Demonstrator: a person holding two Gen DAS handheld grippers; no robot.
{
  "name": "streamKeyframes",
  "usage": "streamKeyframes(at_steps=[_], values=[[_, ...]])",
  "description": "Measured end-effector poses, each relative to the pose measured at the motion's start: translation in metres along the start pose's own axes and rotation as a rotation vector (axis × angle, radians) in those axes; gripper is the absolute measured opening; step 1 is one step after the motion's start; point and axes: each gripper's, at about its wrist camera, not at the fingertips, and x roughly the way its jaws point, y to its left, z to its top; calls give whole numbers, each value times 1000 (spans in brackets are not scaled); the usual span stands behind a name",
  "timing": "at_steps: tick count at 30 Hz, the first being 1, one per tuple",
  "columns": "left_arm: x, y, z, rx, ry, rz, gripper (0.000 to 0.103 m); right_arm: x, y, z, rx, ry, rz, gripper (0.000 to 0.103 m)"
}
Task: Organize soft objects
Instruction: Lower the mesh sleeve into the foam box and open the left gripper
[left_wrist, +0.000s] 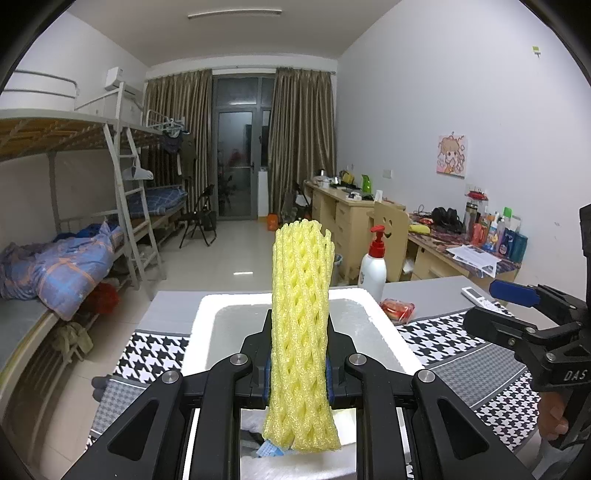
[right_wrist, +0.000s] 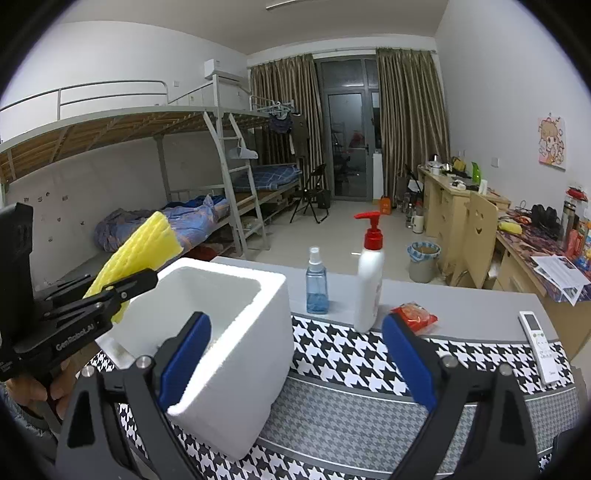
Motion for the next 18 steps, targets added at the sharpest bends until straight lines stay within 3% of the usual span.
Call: streamKeyframes(at_steps=[8,14,18], values=[[13,-2,1,3,28,4,24,-4,-13,-2,34,-1,-20,96],[23,-4,1,-17,55,17,53,-4,-20,-4,37,3,-27,96],[20,-6,0,-10,44,25,83,-3,-21,-7,32,8,-22,96]])
